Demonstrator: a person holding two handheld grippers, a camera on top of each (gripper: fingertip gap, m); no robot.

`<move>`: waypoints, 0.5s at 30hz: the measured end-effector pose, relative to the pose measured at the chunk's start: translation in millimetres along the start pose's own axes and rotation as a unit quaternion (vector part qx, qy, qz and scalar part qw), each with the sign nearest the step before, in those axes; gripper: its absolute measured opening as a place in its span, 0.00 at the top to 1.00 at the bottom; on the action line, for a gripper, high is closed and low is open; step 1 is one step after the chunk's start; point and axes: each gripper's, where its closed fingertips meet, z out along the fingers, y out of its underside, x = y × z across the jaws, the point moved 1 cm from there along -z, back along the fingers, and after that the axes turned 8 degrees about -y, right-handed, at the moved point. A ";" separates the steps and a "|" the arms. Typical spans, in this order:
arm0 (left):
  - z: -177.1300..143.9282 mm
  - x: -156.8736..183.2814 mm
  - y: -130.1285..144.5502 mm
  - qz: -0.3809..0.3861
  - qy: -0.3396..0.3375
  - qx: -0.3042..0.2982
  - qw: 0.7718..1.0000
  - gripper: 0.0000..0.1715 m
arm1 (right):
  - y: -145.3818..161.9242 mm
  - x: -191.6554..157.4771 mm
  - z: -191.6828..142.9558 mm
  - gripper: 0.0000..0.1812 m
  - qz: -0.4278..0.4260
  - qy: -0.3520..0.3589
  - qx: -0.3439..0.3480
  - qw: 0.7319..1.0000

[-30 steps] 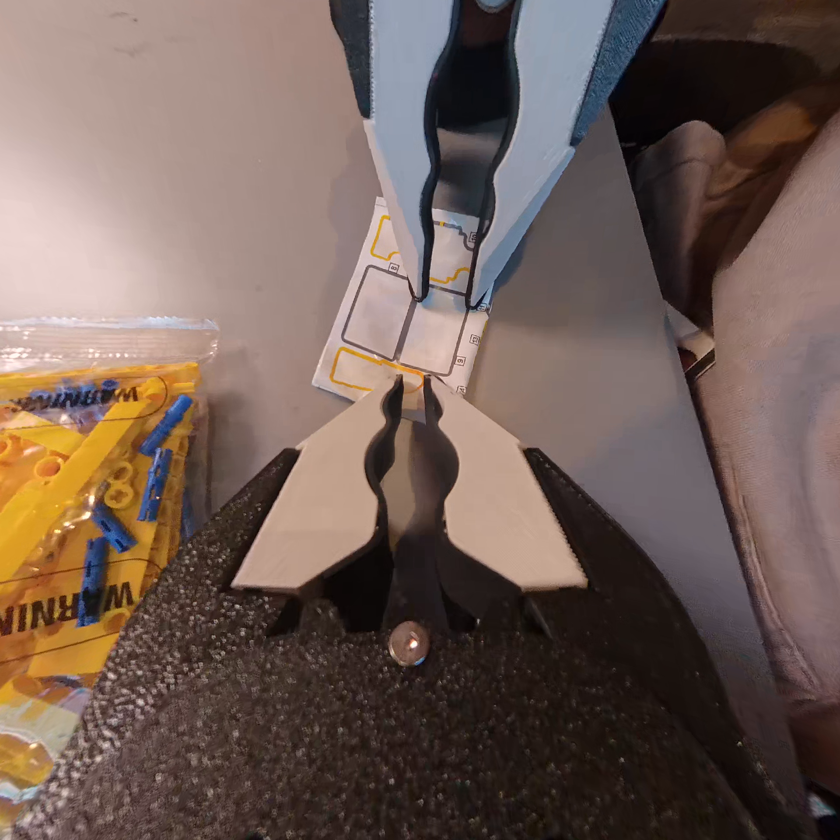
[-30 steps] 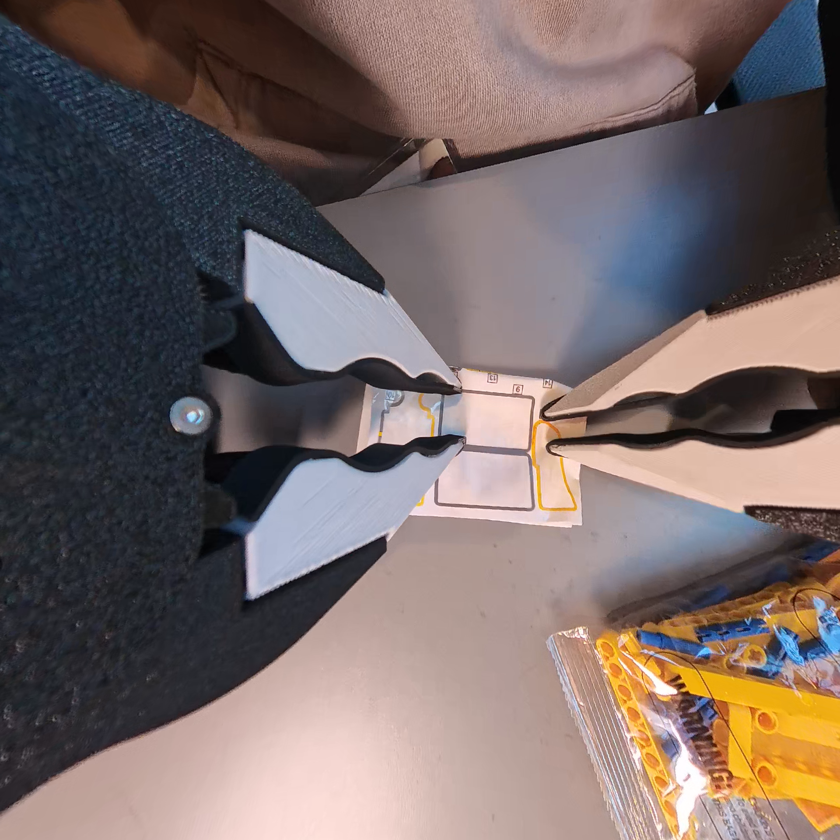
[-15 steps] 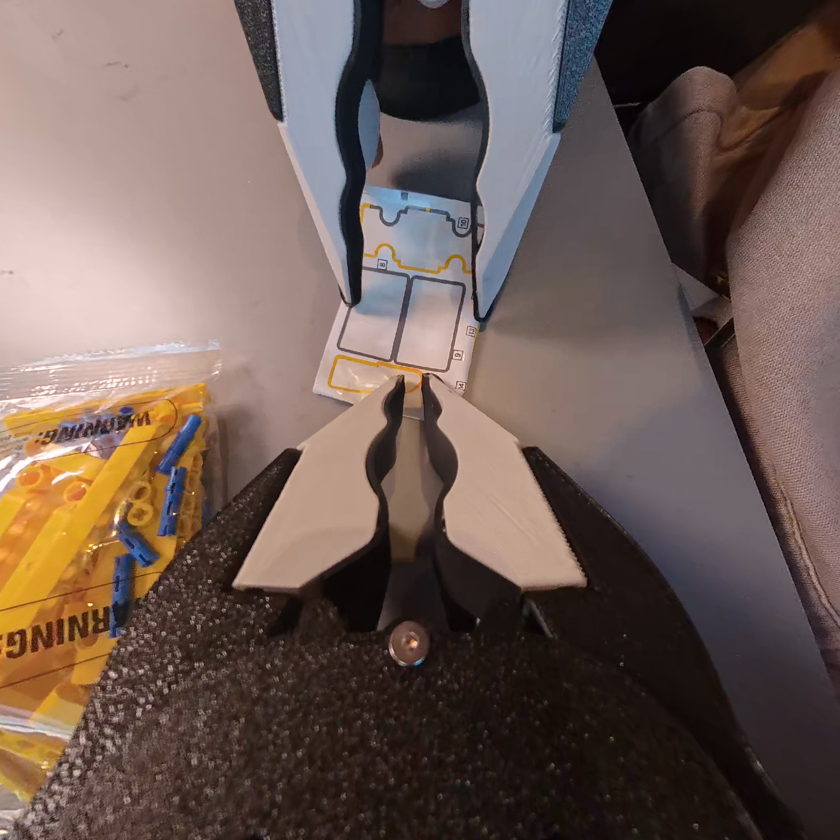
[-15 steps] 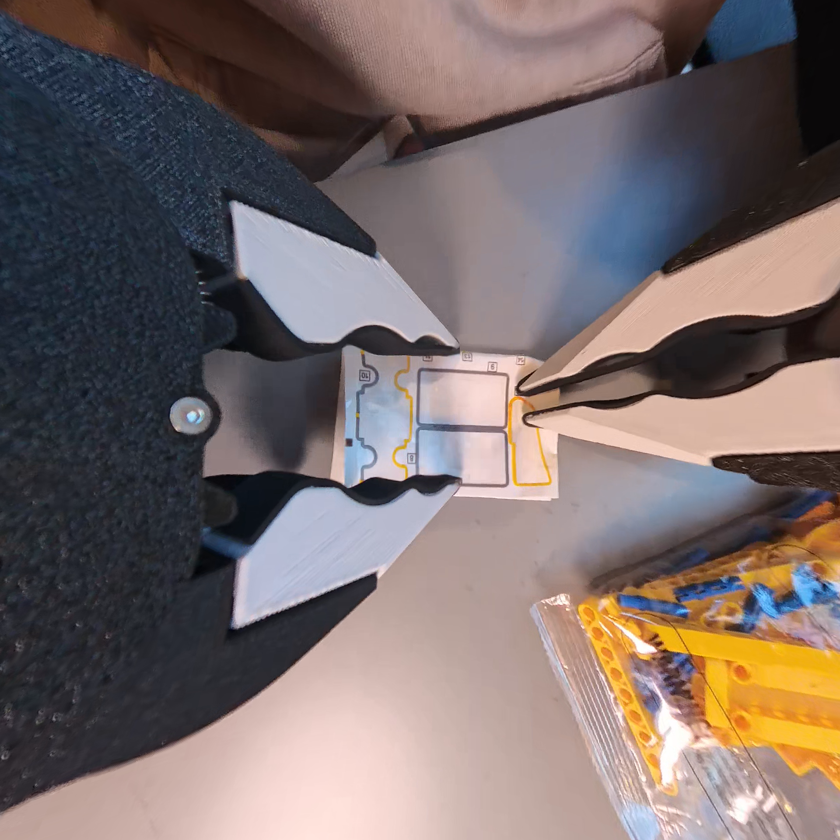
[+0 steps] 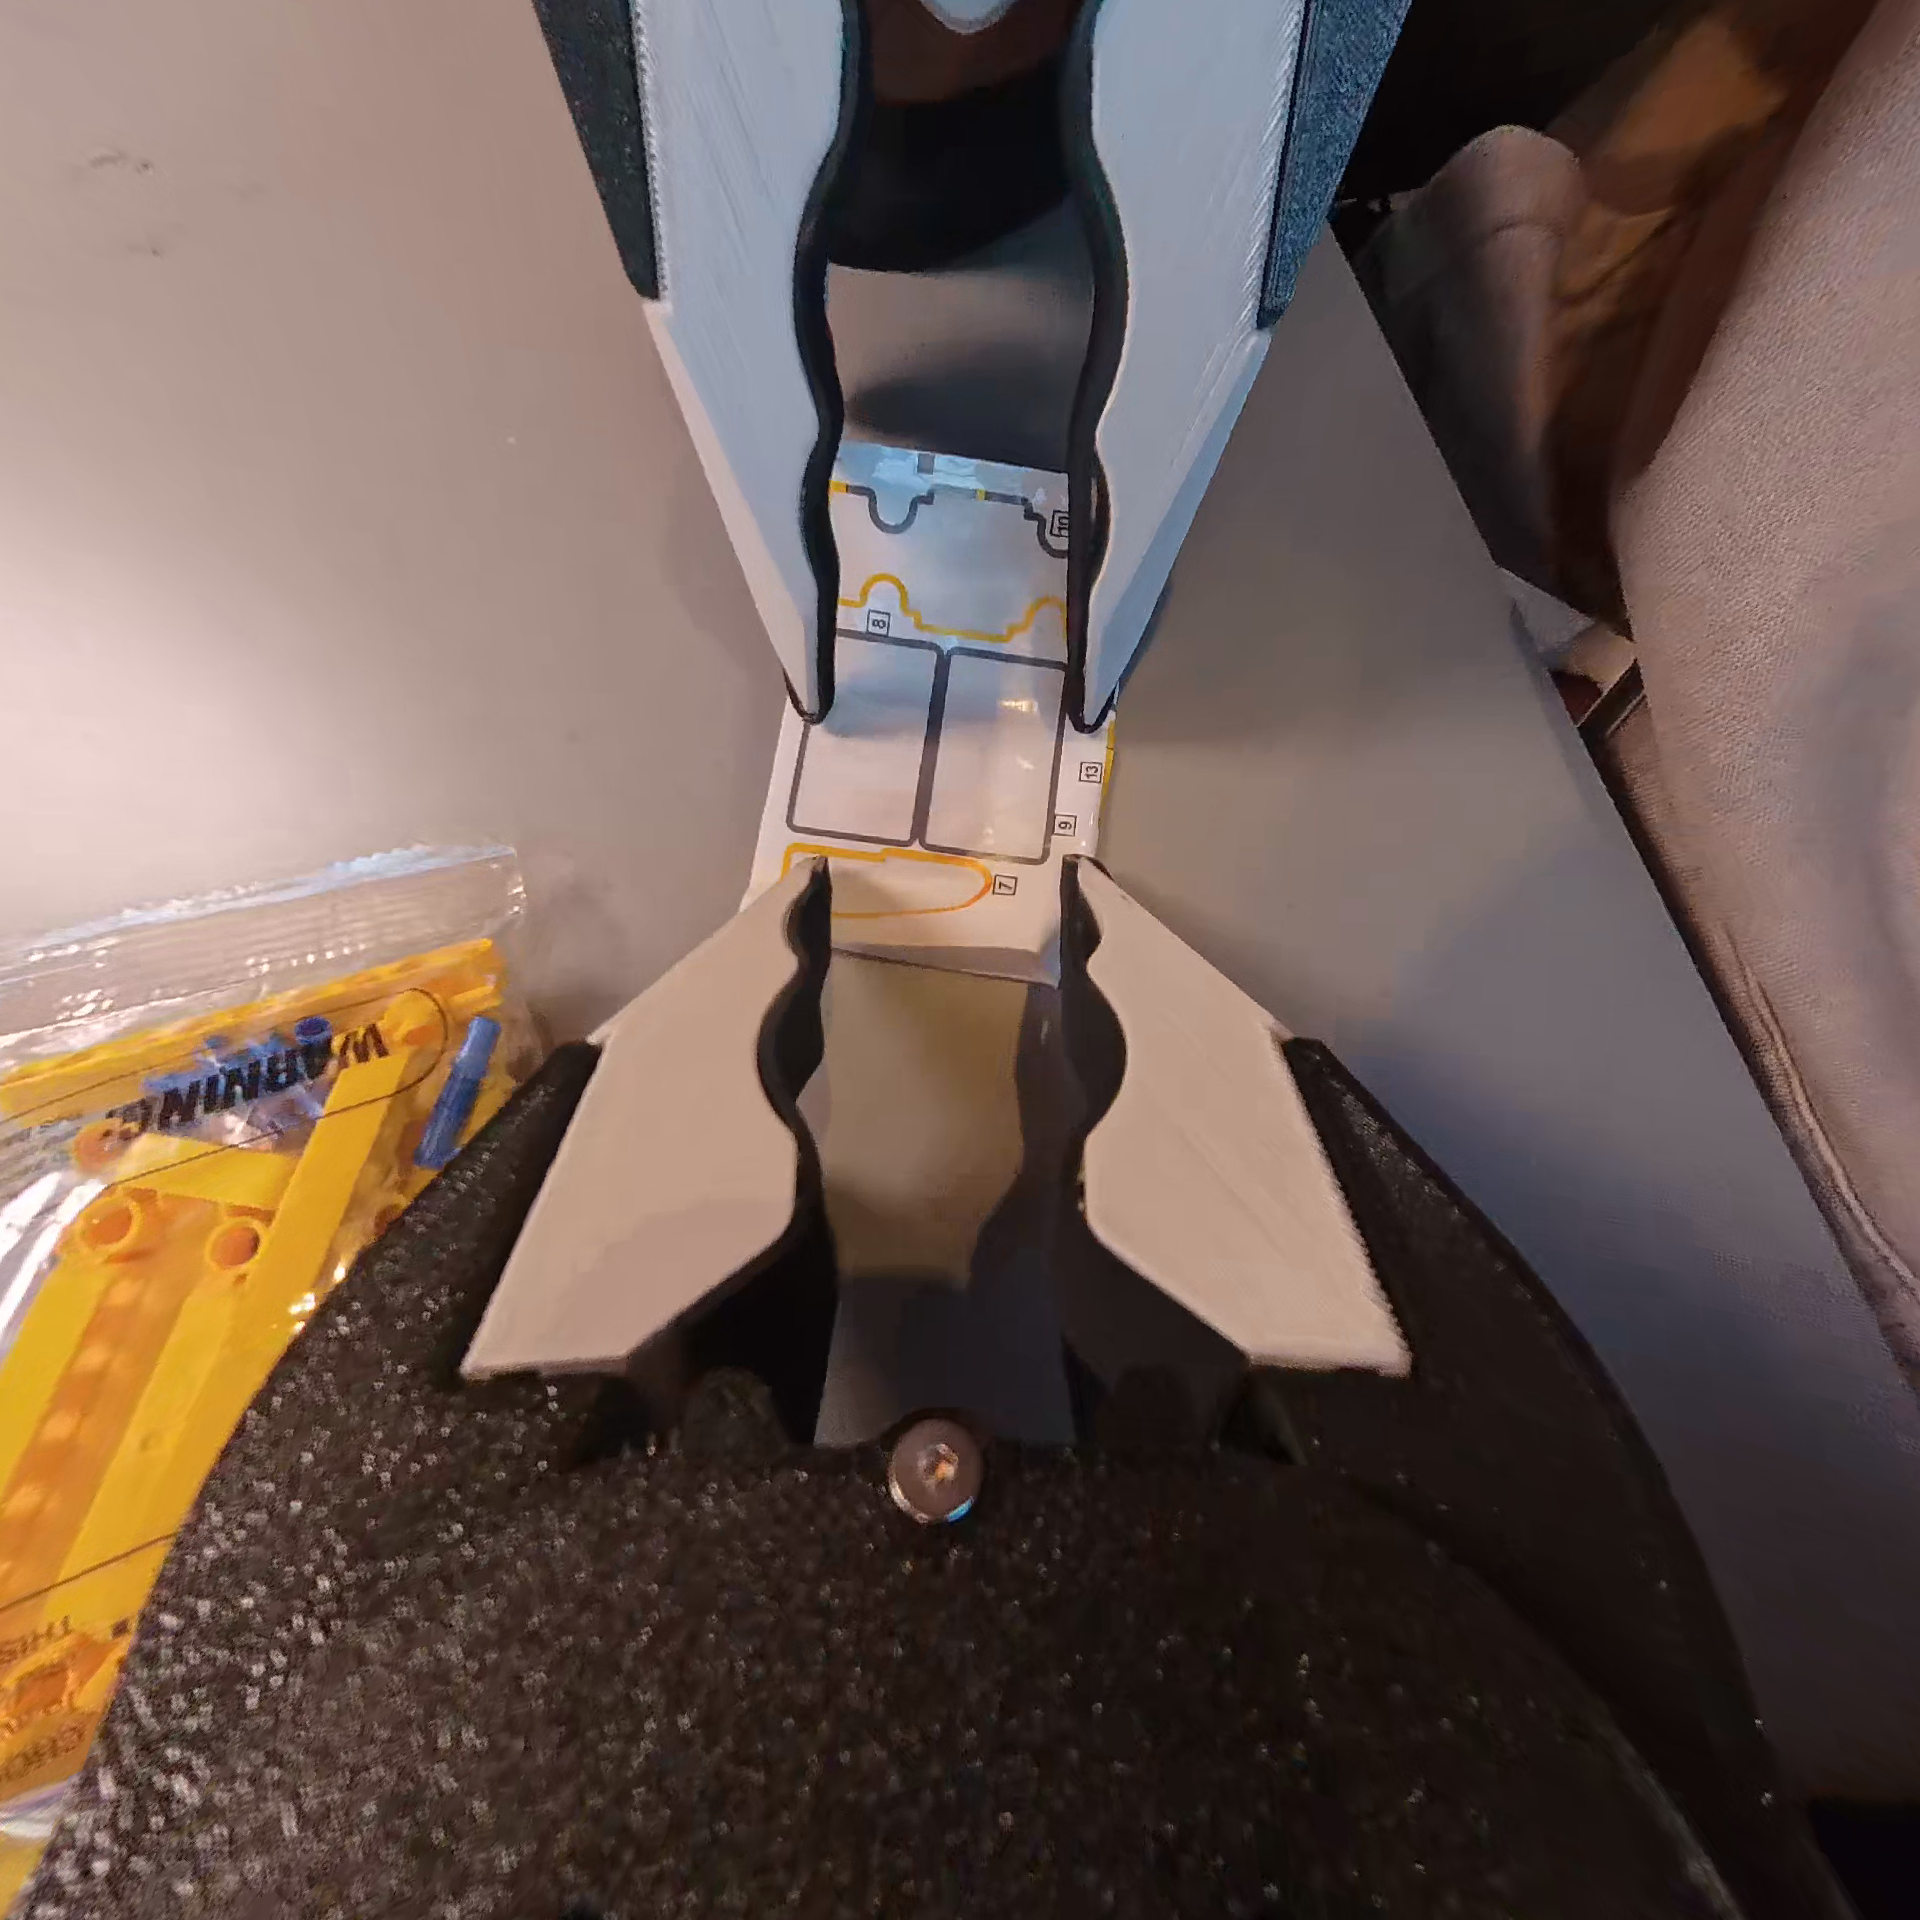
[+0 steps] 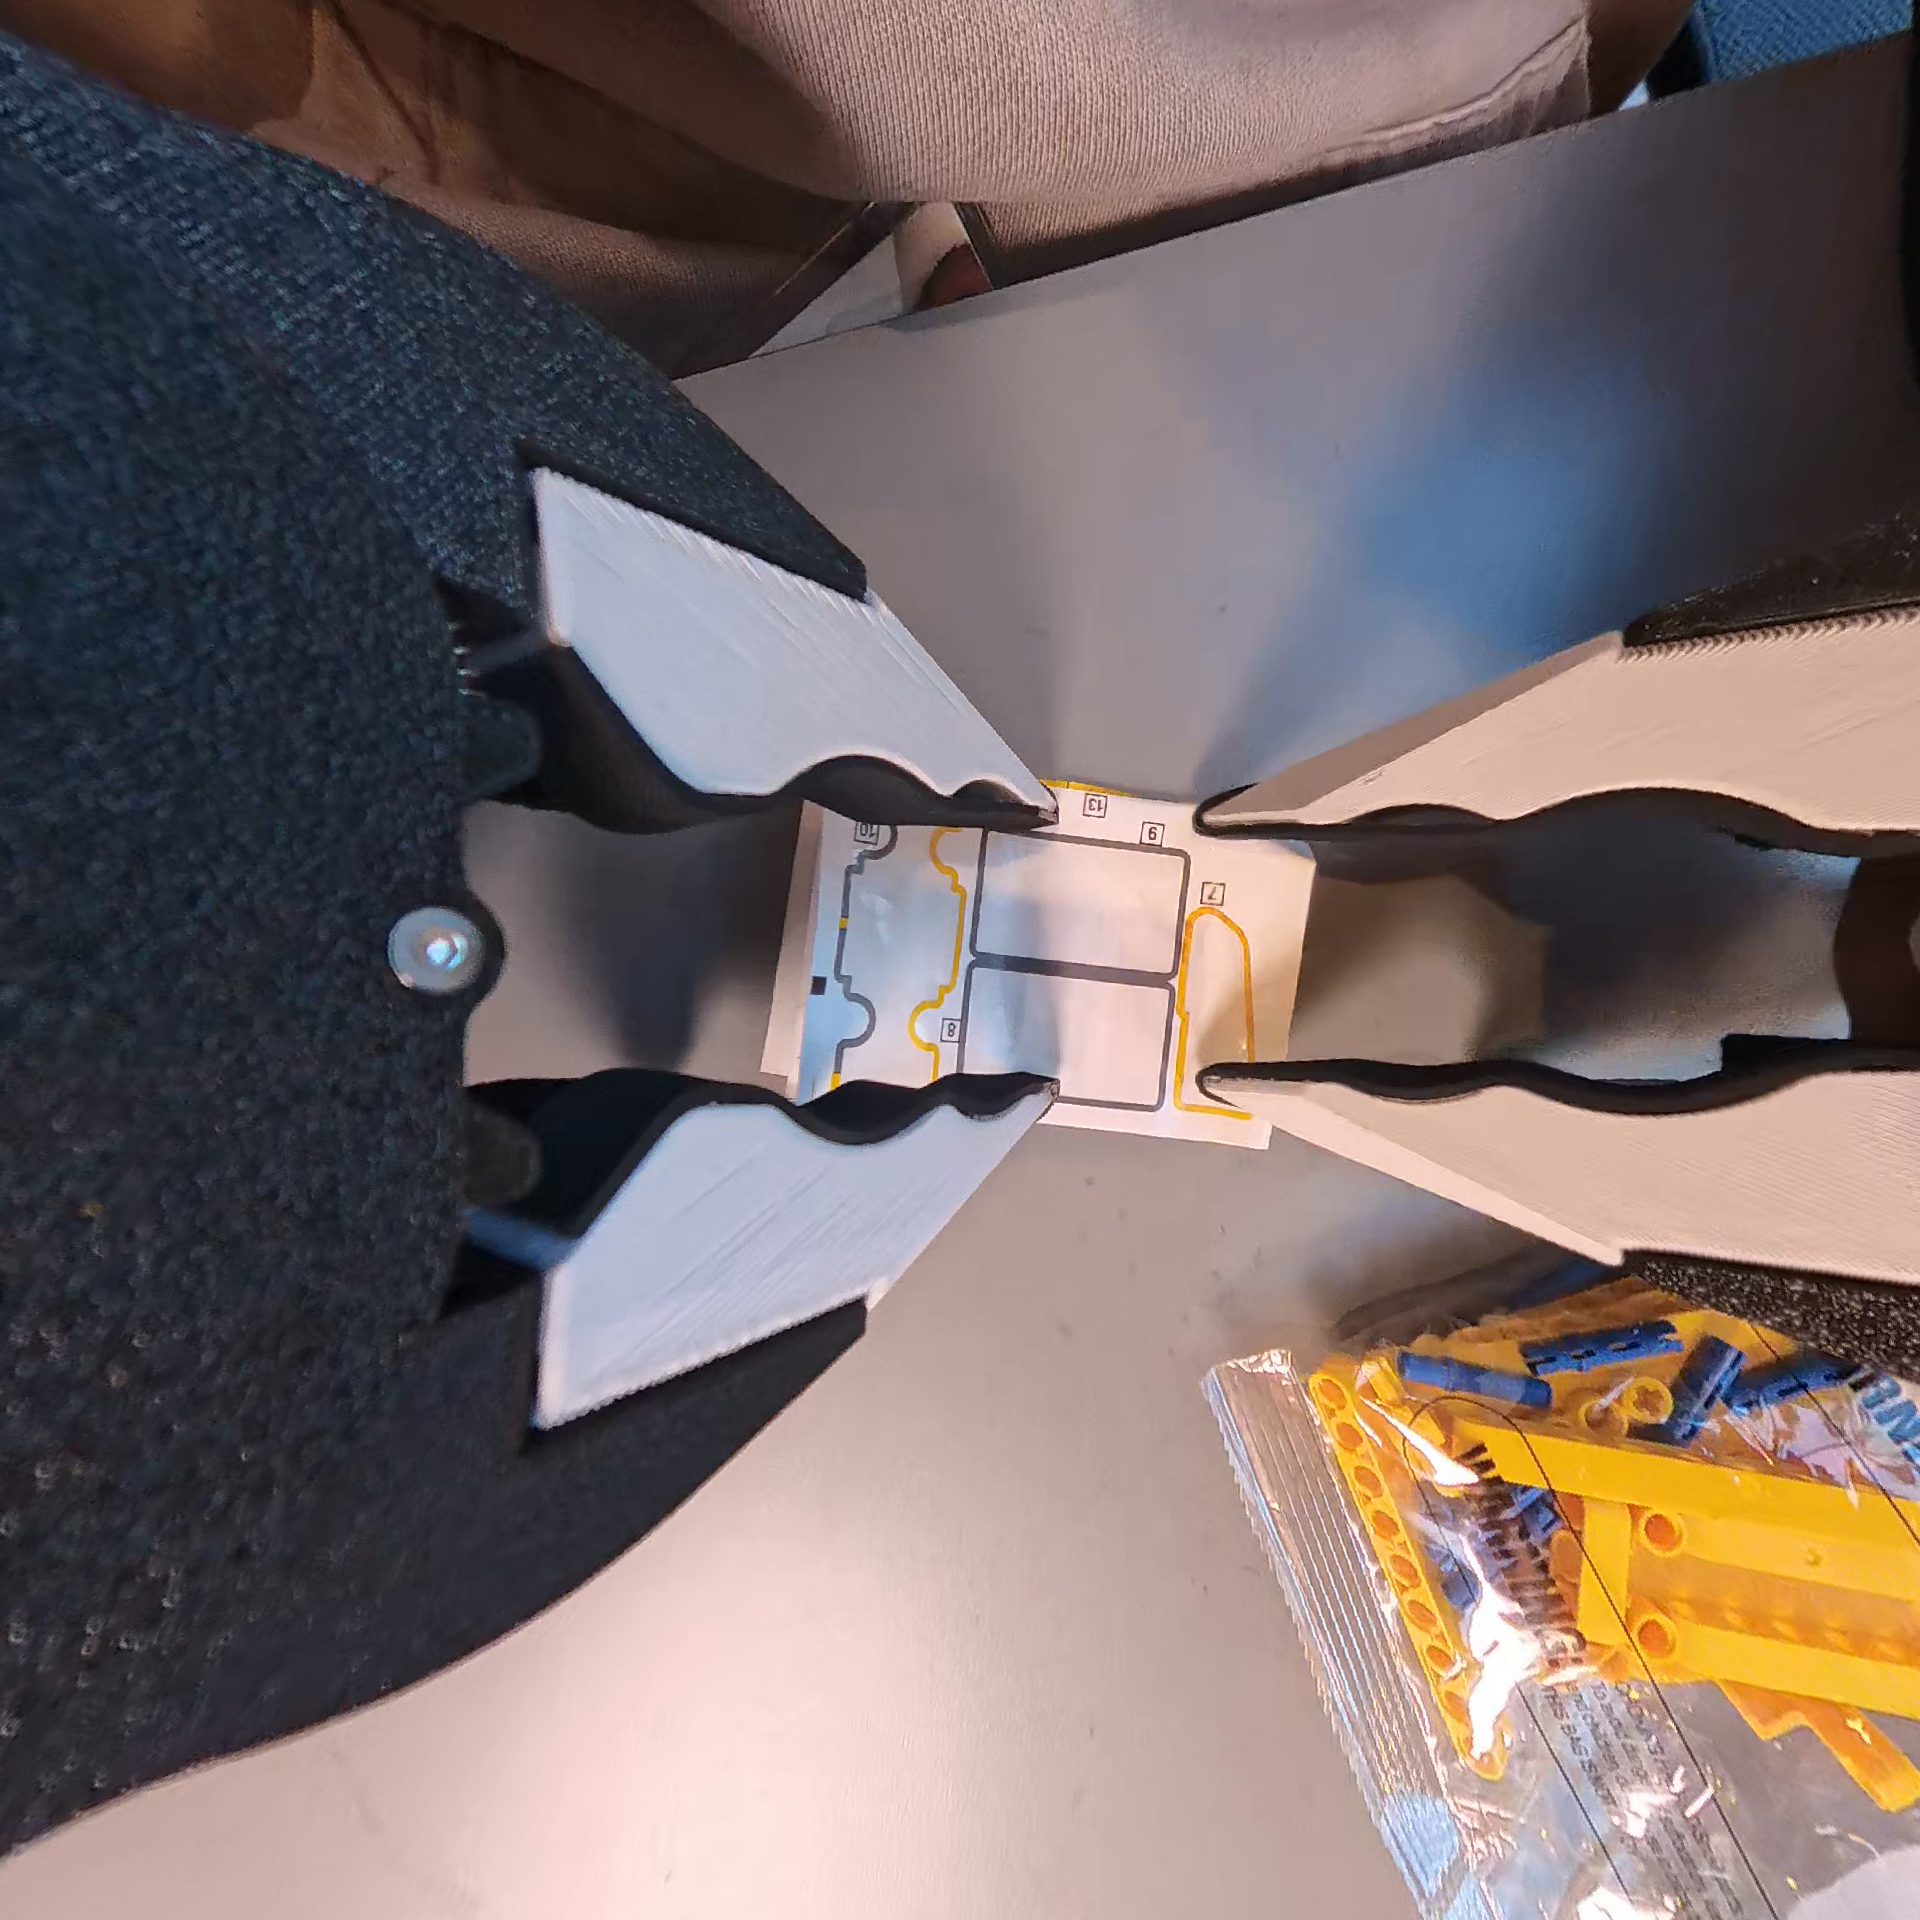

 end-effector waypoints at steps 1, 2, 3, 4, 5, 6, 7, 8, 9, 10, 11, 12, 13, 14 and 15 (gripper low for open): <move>0.1 -0.4 0.4 0.001 0.002 0.011 1.000 0.75 | 0.3 0.0 -0.2 0.74 0.000 0.002 0.002 1.000; -0.1 -1.4 0.7 -0.008 0.004 0.015 1.000 0.76 | 0.8 -0.2 -0.7 0.74 0.001 0.003 0.002 1.000; -0.2 -3.4 1.2 -0.014 0.001 0.012 1.000 0.79 | 1.6 0.0 -1.4 0.74 0.003 0.007 0.000 1.000; -0.3 -3.6 1.4 -0.013 0.000 0.007 1.000 0.80 | 3.1 -0.6 -3.0 0.74 0.005 0.009 -0.006 1.000; -0.2 -3.5 1.5 -0.012 -0.001 0.003 1.000 0.80 | 5.1 -1.1 -5.2 0.72 0.007 0.013 -0.013 1.000; -0.3 -3.5 1.5 -0.012 -0.002 0.001 1.000 0.80 | 7.2 -1.4 -7.7 0.72 0.011 0.016 -0.019 1.000; -0.4 -3.4 1.6 -0.011 -0.002 0.001 1.000 0.80 | 9.4 -2.5 -9.5 0.71 0.017 0.016 -0.021 1.000; -0.3 -3.3 1.7 -0.011 -0.002 0.000 1.000 0.80 | 12.6 -3.4 -10.6 0.71 0.022 0.017 -0.024 0.999; -0.4 -3.3 1.8 -0.012 -0.002 0.000 1.000 0.80 | 14.3 -4.1 -11.7 0.71 0.026 0.018 -0.022 0.999; -0.6 -3.3 1.9 -0.012 -0.002 -0.001 1.000 0.80 | 16.0 -4.8 -12.8 0.71 0.027 0.020 -0.022 0.999; -0.6 -3.1 2.0 -0.011 -0.003 -0.001 1.000 0.80 | 17.8 -5.5 -14.1 0.71 0.029 0.022 -0.024 0.999; -0.7 -3.1 2.2 -0.009 -0.003 0.000 1.000 0.80 | 19.6 -6.3 -15.5 0.71 0.031 0.023 -0.026 0.999; -0.8 -3.0 2.4 -0.007 -0.004 0.001 1.000 0.80 | 21.5 -6.9 -16.9 0.71 0.033 0.025 -0.026 0.999; -0.9 -3.0 2.5 -0.005 -0.004 0.001 1.000 0.80 | 22.8 -7.4 -18.0 0.71 0.035 0.026 -0.024 0.999; -0.8 -3.0 2.6 -0.001 -0.005 0.002 1.000 0.80 | 23.7 -7.5 -18.5 0.71 0.036 0.029 -0.021 0.999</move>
